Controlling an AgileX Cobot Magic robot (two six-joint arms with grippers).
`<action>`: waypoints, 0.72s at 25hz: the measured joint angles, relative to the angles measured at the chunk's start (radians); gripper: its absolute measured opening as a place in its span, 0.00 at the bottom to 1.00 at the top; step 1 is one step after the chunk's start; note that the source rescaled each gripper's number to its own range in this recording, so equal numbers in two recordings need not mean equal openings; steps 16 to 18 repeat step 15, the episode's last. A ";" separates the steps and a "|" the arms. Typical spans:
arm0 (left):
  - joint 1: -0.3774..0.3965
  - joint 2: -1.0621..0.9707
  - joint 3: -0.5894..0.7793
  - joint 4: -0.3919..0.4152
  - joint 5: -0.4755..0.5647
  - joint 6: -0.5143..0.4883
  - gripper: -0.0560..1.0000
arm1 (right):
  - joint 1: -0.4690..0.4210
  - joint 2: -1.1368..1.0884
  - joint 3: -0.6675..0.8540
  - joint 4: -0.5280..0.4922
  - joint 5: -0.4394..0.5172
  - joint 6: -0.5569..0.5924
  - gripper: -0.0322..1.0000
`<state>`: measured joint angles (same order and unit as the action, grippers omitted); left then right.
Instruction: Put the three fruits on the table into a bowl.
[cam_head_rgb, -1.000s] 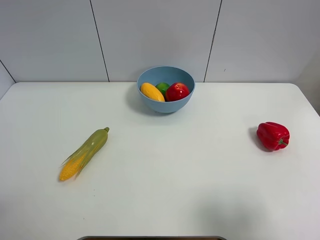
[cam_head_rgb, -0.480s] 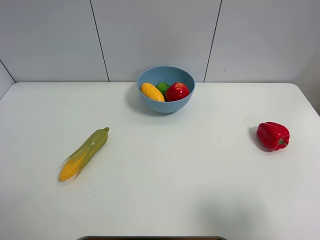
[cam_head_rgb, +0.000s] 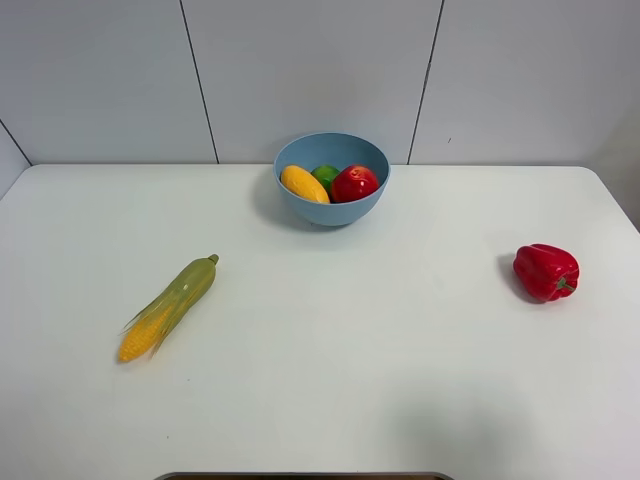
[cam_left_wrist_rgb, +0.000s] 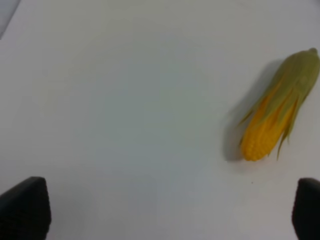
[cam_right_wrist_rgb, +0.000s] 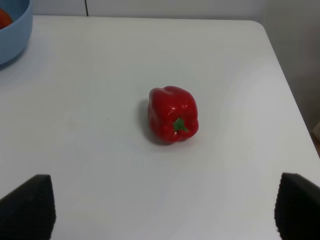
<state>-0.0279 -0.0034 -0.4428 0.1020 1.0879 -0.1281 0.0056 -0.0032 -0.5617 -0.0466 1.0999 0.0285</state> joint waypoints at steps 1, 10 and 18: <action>0.009 0.000 0.000 0.000 0.000 0.000 0.98 | 0.000 0.000 0.000 0.000 0.000 0.000 0.91; 0.015 0.000 0.000 0.000 0.000 0.000 0.98 | 0.000 0.000 0.000 0.000 0.000 0.000 0.91; 0.015 0.000 0.000 0.000 0.000 0.000 0.98 | 0.000 0.000 0.000 0.000 0.000 0.000 0.91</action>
